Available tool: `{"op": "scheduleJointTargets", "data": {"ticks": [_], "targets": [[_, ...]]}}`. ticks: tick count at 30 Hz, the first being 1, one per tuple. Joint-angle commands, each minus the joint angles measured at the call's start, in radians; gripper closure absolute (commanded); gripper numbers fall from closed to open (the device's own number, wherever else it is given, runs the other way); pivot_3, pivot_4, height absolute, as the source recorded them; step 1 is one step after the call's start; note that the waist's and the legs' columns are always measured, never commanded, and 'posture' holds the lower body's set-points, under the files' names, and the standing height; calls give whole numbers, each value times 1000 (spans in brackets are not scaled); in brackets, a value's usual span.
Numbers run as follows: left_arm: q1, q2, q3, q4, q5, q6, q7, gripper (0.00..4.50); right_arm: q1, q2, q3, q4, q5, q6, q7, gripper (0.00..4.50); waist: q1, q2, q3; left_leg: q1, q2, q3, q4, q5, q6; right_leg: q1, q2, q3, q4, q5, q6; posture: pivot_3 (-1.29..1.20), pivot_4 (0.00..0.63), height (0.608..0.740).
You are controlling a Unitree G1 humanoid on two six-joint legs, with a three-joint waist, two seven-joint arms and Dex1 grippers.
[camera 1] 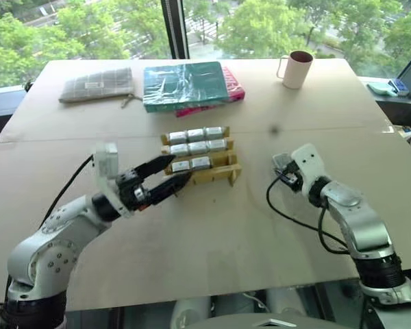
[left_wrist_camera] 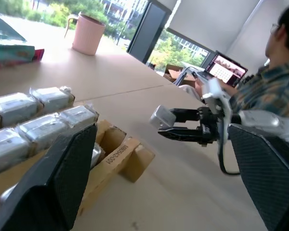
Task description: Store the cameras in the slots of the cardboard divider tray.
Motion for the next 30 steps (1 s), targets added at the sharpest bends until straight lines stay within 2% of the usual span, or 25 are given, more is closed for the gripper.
{"op": "scheduleJointTargets", "data": {"ticks": [1, 6, 21, 24, 30], "targets": [[-114, 3, -35, 28, -288, 117, 189, 0, -30, -68, 50, -140, 1, -168, 114, 2549, -1, -1, -1, 1, 0, 0, 0, 0, 0, 0, 0, 0, 0, 0, 0, 0, 150, 740], [-222, -22, -110, 74, -347, 160, 305, 0, -94, -71, 106, -149, -17, -259, 151, 2549, 0, -2, -1, 4, 0, 0, 0, 0, 0, 4, 0, 0, 0, 0, 0, 0, 150, 740], [-319, -84, -168, 132, -255, 187, 270, 0, -172, -16, 171, -156, -33, -280, 175, 2549, 4, -2, 0, 4, 0, 0, 1, 2, -3, 4, 1, -1, -1, 0, 0, 0, 150, 740], [-319, -84, -176, 128, -231, 195, 250, 783, -184, -11, 171, -151, -34, -276, 179, 2549, 5, -2, 0, 4, 0, 0, 1, 2, -3, 4, 1, -1, -1, 0, 0, 0, 150, 740], [-323, -97, -196, 120, -194, 200, 217, 3291, -190, -3, 173, -156, -13, -251, 196, 2549, 5, -1, 0, 4, 0, 0, 1, 2, -3, 4, 1, -1, -1, 0, 0, 0, 150, 740]]}}
